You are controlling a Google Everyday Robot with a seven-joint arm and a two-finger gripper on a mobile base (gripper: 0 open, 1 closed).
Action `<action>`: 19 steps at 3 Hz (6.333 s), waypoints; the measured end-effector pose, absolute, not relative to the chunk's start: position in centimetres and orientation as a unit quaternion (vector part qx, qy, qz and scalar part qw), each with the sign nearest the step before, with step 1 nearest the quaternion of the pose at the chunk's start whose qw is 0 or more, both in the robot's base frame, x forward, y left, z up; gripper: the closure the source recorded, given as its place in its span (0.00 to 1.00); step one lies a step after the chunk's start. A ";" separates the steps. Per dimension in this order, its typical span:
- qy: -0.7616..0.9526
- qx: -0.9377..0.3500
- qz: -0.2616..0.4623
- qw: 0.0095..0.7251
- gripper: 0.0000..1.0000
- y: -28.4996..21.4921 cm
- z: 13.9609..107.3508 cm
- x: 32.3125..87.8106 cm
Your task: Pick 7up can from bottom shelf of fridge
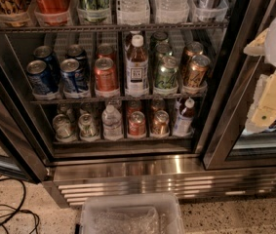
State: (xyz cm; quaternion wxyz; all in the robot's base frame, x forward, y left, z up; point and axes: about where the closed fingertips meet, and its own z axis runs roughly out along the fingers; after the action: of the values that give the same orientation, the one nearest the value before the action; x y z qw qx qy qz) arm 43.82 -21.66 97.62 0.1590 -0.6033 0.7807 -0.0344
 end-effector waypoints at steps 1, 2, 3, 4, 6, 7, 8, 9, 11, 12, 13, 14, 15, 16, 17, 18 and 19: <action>0.781 -0.603 -0.034 0.159 0.00 -21.7 97.6 43.8; 0.775 -0.606 -0.013 0.181 0.00 -21.2 96.1 43.7; 0.758 -0.611 0.040 0.224 0.00 -19.6 91.8 42.5; 0.750 -0.594 0.103 0.273 0.00 -17.9 85.6 41.1; 0.756 -0.534 0.186 0.330 0.00 -11.0 73.9 37.4; 0.765 -0.508 0.217 0.330 0.00 -6.7 68.1 35.2; 0.756 -0.511 0.222 0.344 0.00 -2.4 64.7 35.2; 0.762 -0.500 0.193 0.364 0.00 -2.8 64.8 37.0; 0.765 -0.474 0.194 0.390 0.00 -2.3 63.5 37.5; 0.741 -0.444 0.158 0.479 0.00 -2.4 64.1 40.6; 0.677 -0.457 0.057 0.574 0.00 -3.6 66.7 43.2; 0.581 -0.466 -0.018 0.667 0.00 -0.6 72.4 45.9; 0.493 -0.472 -0.006 0.731 0.00 5.2 75.4 46.8; 0.463 -0.453 0.055 0.760 0.00 9.8 74.1 47.4; 0.490 -0.405 0.128 0.761 0.00 11.8 69.9 47.9; 0.545 -0.344 0.173 0.745 0.00 12.1 65.1 48.7; 0.600 -0.282 0.178 0.728 0.00 11.5 61.7 50.3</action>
Offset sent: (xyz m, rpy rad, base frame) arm -0.0049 0.0105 -0.0458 0.1664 -0.0094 0.0535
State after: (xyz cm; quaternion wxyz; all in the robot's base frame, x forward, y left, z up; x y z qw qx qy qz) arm 50.27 11.51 61.70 0.7276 -0.2816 0.5998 0.1777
